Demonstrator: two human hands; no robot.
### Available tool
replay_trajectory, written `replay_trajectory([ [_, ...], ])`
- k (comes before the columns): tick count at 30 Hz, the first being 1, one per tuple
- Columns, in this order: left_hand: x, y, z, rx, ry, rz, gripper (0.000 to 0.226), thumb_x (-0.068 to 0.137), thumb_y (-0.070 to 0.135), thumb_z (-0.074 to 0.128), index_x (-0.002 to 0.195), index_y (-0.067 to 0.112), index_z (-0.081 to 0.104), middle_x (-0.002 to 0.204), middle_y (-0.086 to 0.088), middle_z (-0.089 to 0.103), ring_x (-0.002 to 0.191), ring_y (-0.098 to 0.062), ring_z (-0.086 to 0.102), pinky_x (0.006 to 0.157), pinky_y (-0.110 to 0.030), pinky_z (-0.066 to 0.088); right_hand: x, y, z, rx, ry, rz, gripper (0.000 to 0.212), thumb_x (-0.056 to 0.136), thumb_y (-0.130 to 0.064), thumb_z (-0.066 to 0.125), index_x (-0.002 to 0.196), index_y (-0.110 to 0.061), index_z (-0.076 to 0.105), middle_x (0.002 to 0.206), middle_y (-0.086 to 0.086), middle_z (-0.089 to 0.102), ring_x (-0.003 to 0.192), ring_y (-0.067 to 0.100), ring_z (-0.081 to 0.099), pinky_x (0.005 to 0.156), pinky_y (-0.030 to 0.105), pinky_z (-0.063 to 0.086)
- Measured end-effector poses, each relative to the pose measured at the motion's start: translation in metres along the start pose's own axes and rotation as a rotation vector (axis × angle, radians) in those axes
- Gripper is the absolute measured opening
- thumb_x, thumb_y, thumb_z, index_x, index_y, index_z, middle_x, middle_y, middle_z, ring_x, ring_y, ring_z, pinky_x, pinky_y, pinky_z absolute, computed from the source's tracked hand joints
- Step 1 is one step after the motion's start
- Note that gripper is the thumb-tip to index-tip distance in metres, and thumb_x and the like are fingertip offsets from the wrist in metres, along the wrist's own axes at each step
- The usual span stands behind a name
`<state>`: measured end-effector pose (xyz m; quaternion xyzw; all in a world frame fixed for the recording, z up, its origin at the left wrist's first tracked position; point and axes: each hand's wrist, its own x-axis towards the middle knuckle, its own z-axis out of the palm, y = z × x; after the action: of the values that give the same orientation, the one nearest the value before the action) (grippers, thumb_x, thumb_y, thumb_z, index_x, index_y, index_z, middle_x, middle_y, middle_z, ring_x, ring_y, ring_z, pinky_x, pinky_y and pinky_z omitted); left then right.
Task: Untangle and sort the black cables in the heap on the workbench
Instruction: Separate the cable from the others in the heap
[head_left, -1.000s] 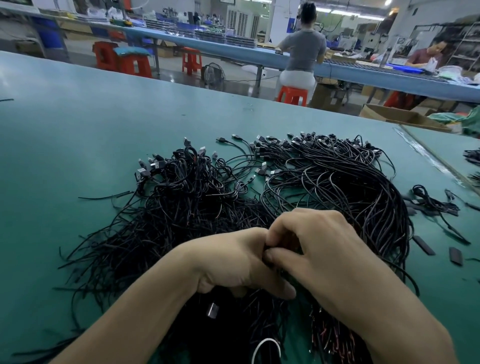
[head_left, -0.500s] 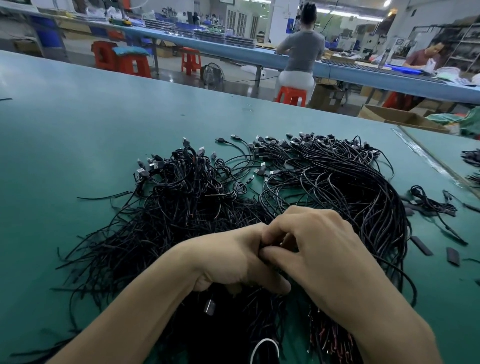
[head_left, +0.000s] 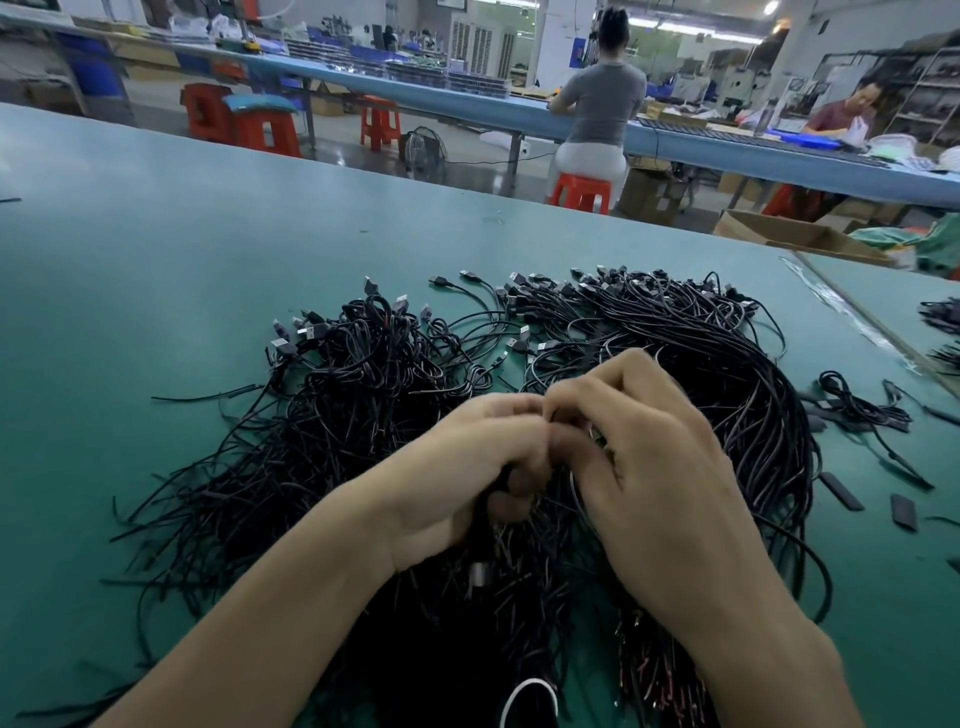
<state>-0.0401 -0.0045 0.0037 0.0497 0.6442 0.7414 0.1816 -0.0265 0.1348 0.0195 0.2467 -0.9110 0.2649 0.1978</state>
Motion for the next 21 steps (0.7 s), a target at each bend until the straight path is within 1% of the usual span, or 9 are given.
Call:
replay_trajectory([
  [2, 0.003, 0.006, 0.003, -0.116, 0.054, -0.011, 0.012, 0.073, 0.013, 0.045, 0.065, 0.015, 0.053, 0.058, 0.000, 0.039, 0.043, -0.008, 0.035, 0.039, -0.019, 0.027, 0.000, 0.000, 0.005, 0.026, 0.127, 0.000, 0.008, 0.091, -0.027, 0.057, 0.091, -0.026, 0.066, 0.092, -0.014, 0.046, 0.091, 0.012, 0.047, 0.067, 0.024, 0.043],
  [4, 0.002, 0.005, 0.005, -0.249, 0.145, 0.055, 0.026, 0.085, 0.035, 0.049, 0.066, 0.019, 0.057, 0.057, 0.003, 0.044, 0.045, -0.008, 0.038, 0.040, -0.020, 0.030, 0.000, -0.003, 0.013, 0.106, 0.198, 0.002, 0.008, 0.091, -0.026, 0.058, 0.093, -0.024, 0.066, 0.093, -0.012, 0.047, 0.092, 0.014, 0.049, 0.069, 0.025, 0.045],
  [6, 0.002, -0.004, 0.005, -0.274, 0.267, 0.152, 0.040, 0.099, 0.043, 0.046, 0.070, 0.018, 0.059, 0.057, 0.000, 0.048, 0.046, -0.009, 0.041, 0.041, -0.022, 0.033, 0.000, -0.007, 0.020, 0.224, 0.241, 0.022, 0.010, 0.093, -0.026, 0.057, 0.095, -0.022, 0.066, 0.094, -0.012, 0.049, 0.091, 0.015, 0.055, 0.071, 0.029, 0.050],
  [9, -0.001, -0.006, 0.009, -0.214, 0.259, 0.381, 0.034, 0.099, 0.042, 0.053, 0.086, 0.015, 0.068, 0.081, -0.010, 0.060, 0.069, -0.017, 0.057, 0.065, -0.030, 0.048, 0.001, -0.010, 0.021, 0.364, 0.316, 0.037, 0.009, 0.095, -0.016, 0.063, 0.095, -0.025, 0.065, 0.093, -0.009, 0.053, 0.085, 0.007, 0.057, 0.071, 0.014, 0.046],
  [11, -0.002, -0.008, 0.007, -0.100, 0.267, 0.484, 0.027, 0.097, 0.037, 0.056, 0.094, 0.016, 0.072, 0.093, -0.002, 0.069, 0.089, -0.013, 0.064, 0.084, -0.028, 0.051, 0.002, -0.008, 0.018, 0.418, 0.350, 0.053, 0.013, 0.094, -0.014, 0.065, 0.094, -0.027, 0.064, 0.091, -0.009, 0.055, 0.082, 0.003, 0.057, 0.068, 0.008, 0.042],
  [13, -0.003, -0.007, 0.004, 0.101, 0.277, 0.527, 0.022, 0.096, 0.033, 0.056, 0.099, 0.019, 0.073, 0.090, 0.008, 0.068, 0.085, 0.000, 0.061, 0.080, -0.016, 0.047, 0.004, -0.004, 0.013, 0.432, 0.378, 0.072, 0.012, 0.093, -0.015, 0.065, 0.094, -0.027, 0.064, 0.090, -0.011, 0.055, 0.080, 0.002, 0.056, 0.068, 0.008, 0.041],
  [15, -0.003, -0.006, 0.003, 0.228, 0.250, 0.510, 0.020, 0.089, 0.037, 0.059, 0.099, 0.029, 0.074, 0.083, 0.014, 0.063, 0.072, 0.005, 0.056, 0.070, -0.012, 0.045, 0.004, 0.002, 0.009, 0.447, 0.400, 0.093, 0.011, 0.093, -0.015, 0.065, 0.093, -0.026, 0.065, 0.088, -0.010, 0.055, 0.078, 0.001, 0.055, 0.067, 0.007, 0.041],
  [18, -0.001, -0.008, -0.001, 0.300, 0.272, 0.529, 0.013, 0.085, 0.041, 0.064, 0.095, 0.042, 0.072, 0.077, 0.006, 0.051, 0.065, -0.003, 0.047, 0.065, -0.019, 0.042, 0.005, 0.005, 0.006, 0.486, 0.380, 0.097, 0.015, 0.092, -0.014, 0.066, 0.090, -0.029, 0.064, 0.088, -0.009, 0.056, 0.078, 0.003, 0.055, 0.066, 0.007, 0.041],
  [21, 0.000, -0.010, -0.005, 0.309, 0.288, 0.557, 0.008, 0.090, 0.038, 0.065, 0.096, 0.043, 0.069, 0.059, 0.005, 0.042, 0.051, -0.009, 0.037, 0.048, -0.021, 0.033, 0.005, 0.005, 0.009, 0.508, 0.349, 0.128, 0.018, 0.092, -0.013, 0.066, 0.088, -0.031, 0.064, 0.089, -0.009, 0.057, 0.077, 0.003, 0.056, 0.064, 0.008, 0.041],
])
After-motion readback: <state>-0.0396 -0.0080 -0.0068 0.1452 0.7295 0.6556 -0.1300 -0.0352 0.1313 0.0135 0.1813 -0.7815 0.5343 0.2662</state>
